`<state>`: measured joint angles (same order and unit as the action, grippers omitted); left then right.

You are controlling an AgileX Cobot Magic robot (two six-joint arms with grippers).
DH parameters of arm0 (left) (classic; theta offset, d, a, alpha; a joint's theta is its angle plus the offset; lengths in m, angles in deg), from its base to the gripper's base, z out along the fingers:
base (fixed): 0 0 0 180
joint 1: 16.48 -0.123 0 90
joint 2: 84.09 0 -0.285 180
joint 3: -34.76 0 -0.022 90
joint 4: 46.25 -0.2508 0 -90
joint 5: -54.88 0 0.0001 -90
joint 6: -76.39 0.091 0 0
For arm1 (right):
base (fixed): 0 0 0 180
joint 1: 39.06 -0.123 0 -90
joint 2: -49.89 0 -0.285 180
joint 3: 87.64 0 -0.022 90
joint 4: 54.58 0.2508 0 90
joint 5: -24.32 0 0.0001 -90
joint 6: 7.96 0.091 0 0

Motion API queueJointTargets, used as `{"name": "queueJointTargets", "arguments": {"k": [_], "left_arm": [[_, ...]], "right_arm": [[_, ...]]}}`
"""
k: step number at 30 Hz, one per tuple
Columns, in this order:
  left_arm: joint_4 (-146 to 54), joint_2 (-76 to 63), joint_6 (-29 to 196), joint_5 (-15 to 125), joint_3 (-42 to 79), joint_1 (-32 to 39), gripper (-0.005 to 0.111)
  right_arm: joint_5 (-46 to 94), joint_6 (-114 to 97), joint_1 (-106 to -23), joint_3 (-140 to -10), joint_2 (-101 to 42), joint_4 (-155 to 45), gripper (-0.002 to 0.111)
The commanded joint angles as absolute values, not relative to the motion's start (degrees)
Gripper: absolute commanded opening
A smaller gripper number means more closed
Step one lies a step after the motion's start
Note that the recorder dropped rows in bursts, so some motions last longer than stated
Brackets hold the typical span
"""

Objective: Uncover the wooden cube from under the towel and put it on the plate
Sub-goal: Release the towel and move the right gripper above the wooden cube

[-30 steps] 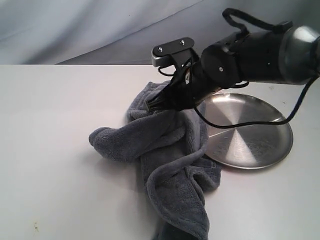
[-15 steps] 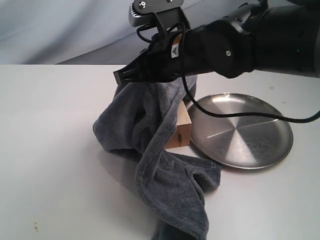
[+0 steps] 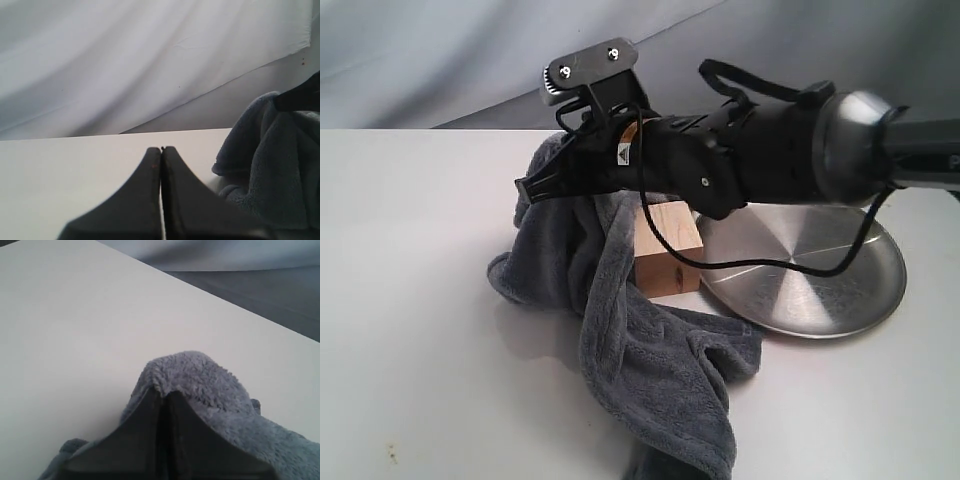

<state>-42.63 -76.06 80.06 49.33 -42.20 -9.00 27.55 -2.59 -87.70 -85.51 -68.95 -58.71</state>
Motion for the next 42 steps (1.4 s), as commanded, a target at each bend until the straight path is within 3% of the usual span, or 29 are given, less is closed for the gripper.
{"name": "queueJointTargets", "arguments": {"k": [1, 15, 17, 20, 25, 27, 35, 42], "left_arm": [[-42.5, -76.3, 79.9, 49.9, -42.5, -9.1, 0.0], [-42.5, -76.3, 79.9, 49.9, -42.5, -9.1, 0.0], [-42.5, -76.3, 79.9, 49.9, -42.5, -9.1, 0.0], [-42.5, -76.3, 79.9, 49.9, -42.5, -9.1, 0.0], [-42.5, -76.3, 79.9, 49.9, -42.5, -9.1, 0.0], [-42.5, -76.3, 79.9, 49.9, -42.5, -9.1, 0.0], [-42.5, -76.3, 79.9, 49.9, -42.5, -9.1, 0.0], [-42.5, -76.3, 79.9, 49.9, -42.5, -9.1, 0.0]], "right_arm": [[27.6, -3.2, -89.2, -89.8, -73.1, -60.3, 0.0], [24.8, -3.3, -88.9, -95.8, -83.0, -58.7, 0.0], [26.6, -3.3, -88.9, -95.8, -83.1, -58.7, 0.004], [29.0, -3.3, -88.9, -95.8, -83.0, -57.9, 0.023], [31.0, -3.1, -88.9, -95.8, -82.0, -57.9, 0.067], [31.0, -3.1, -89.0, -95.8, -81.1, -57.9, 0.075], [21.1, -3.0, -89.8, -95.8, -74.2, -56.7, 0.076], [-3.1, -2.3, -89.3, -95.8, -67.9, -56.4, 0.076]]}}
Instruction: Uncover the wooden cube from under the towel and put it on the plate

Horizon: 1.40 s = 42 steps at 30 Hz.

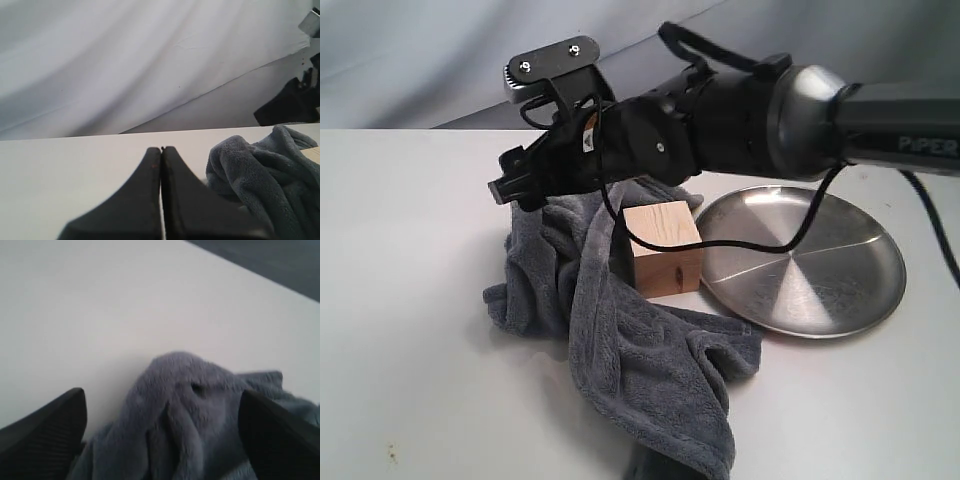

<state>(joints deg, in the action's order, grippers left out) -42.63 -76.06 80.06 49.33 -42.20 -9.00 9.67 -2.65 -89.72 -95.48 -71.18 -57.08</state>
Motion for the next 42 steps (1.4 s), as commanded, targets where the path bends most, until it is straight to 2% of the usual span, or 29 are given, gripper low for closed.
{"name": "queueJointTargets", "arguments": {"k": [1, 5, 9, 17, 24, 42], "left_arm": [[-42.5, -76.3, 79.9, 49.9, -42.5, -9.1, 0.0], [-42.5, -76.3, 79.9, 49.9, -42.5, -9.1, 0.0], [-42.5, -76.3, 79.9, 49.9, -42.5, -9.1, 0.0], [-42.5, -76.3, 79.9, 49.9, -42.5, -9.1, 0.0], [-42.5, -76.3, 79.9, 49.9, -42.5, -9.1, 0.0], [-42.5, -76.3, 79.9, 49.9, -42.5, -9.1, 0.0]], "right_arm": [[-6.6, -2.3, -88.8, -95.8, -67.3, -56.4, 0.076], [-16.2, -1.4, -87.0, -95.4, -65.5, -56.1, 0.076], [-17.7, -0.1, -85.0, -93.0, -64.1, -54.6, 0.076], [-10.3, 2.4, -81.1, -86.9, -63.0, -51.8, 0.077], [-3.7, 2.4, -80.7, -85.9, -64.9, -50.7, 0.092], [0.6, 2.5, -80.2, -85.5, -69.4, -56.3, 0.092]]}}
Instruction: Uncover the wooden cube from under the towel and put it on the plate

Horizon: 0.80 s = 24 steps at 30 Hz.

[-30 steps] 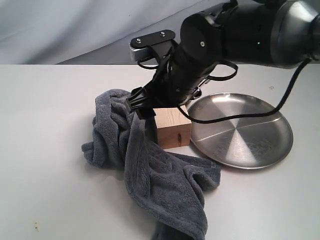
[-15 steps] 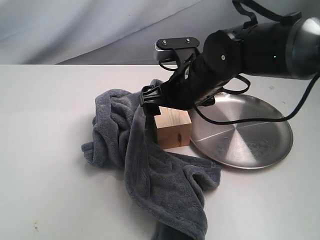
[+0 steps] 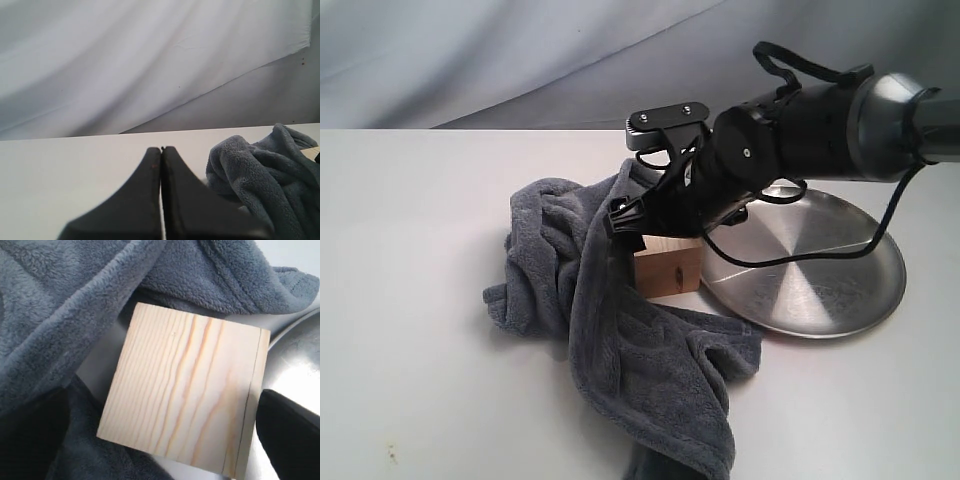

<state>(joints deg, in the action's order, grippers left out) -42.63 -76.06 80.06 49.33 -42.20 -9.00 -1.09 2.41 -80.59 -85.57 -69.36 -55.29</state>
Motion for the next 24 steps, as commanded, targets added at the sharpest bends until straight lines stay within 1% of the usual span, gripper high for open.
{"name": "queueJointTargets", "arguments": {"k": [1, 7, 15, 24], "left_arm": [[-42.5, -76.3, 79.9, 49.9, -42.5, -9.1, 0.0], [-42.5, -76.3, 79.9, 49.9, -42.5, -9.1, 0.0], [-42.5, -76.3, 79.9, 49.9, -42.5, -9.1, 0.0], [-42.5, -76.3, 79.9, 49.9, -42.5, -9.1, 0.0]], "right_arm": [[0.8, 2.5, -80.2, -85.5, -69.4, -56.4, 0.092], [3.4, 2.5, -80.2, -85.5, -70.0, -56.5, 0.092], [2.9, 2.5, -80.2, -85.5, -73.3, -56.9, 0.092], [0.9, 2.7, -80.6, -85.5, -72.2, -56.4, 0.092]]}}
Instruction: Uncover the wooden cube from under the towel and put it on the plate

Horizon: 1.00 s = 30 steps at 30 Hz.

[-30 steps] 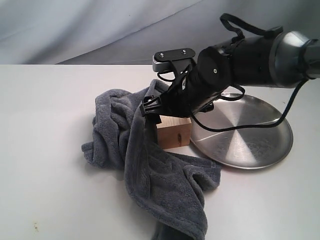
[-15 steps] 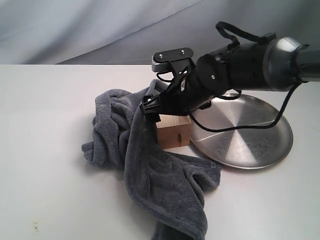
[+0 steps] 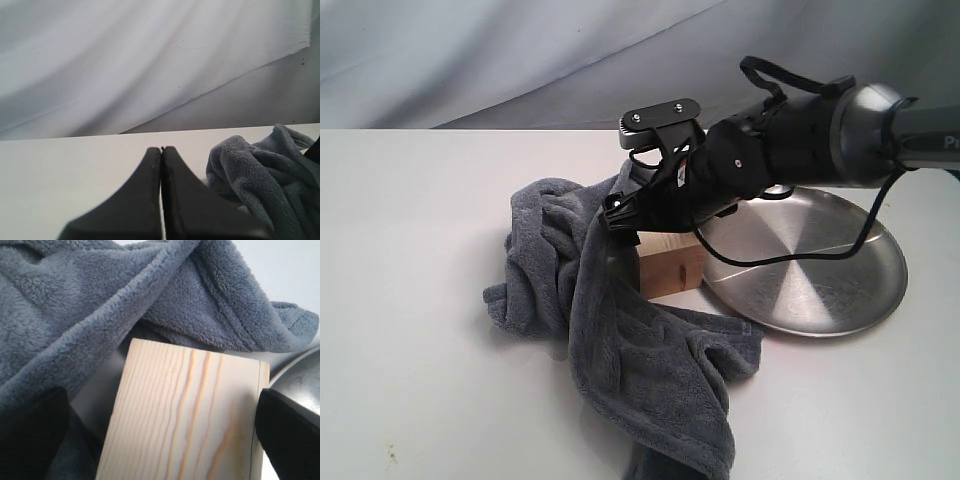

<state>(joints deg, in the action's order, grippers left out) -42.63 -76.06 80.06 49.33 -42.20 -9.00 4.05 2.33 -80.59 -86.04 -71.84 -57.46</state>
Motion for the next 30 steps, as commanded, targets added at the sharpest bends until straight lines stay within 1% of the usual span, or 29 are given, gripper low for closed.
{"name": "queueJointTargets", "arguments": {"k": [1, 9, 13, 18, 30], "left_arm": [[-42.5, -76.3, 79.9, 49.9, -42.5, -9.1, 0.0], [-42.5, -76.3, 79.9, 49.9, -42.5, -9.1, 0.0], [-42.5, -76.3, 79.9, 49.9, -42.5, -9.1, 0.0], [-42.5, -76.3, 79.9, 49.9, -42.5, -9.1, 0.0], [-42.5, -76.3, 79.9, 49.9, -42.5, -9.1, 0.0]], "right_arm": [[0.9, 2.7, -80.6, -85.5, -71.9, -56.4, 0.092], [-3.7, 1.3, -81.3, -85.5, -70.9, -56.4, 0.092], [-3.3, 1.3, -81.3, -85.5, -70.9, -54.6, 0.094], [0.6, 1.5, -81.3, -85.5, -71.0, -52.8, 0.098], [0.7, 3.5, -81.3, -85.5, -73.6, -51.9, 0.098]]}}
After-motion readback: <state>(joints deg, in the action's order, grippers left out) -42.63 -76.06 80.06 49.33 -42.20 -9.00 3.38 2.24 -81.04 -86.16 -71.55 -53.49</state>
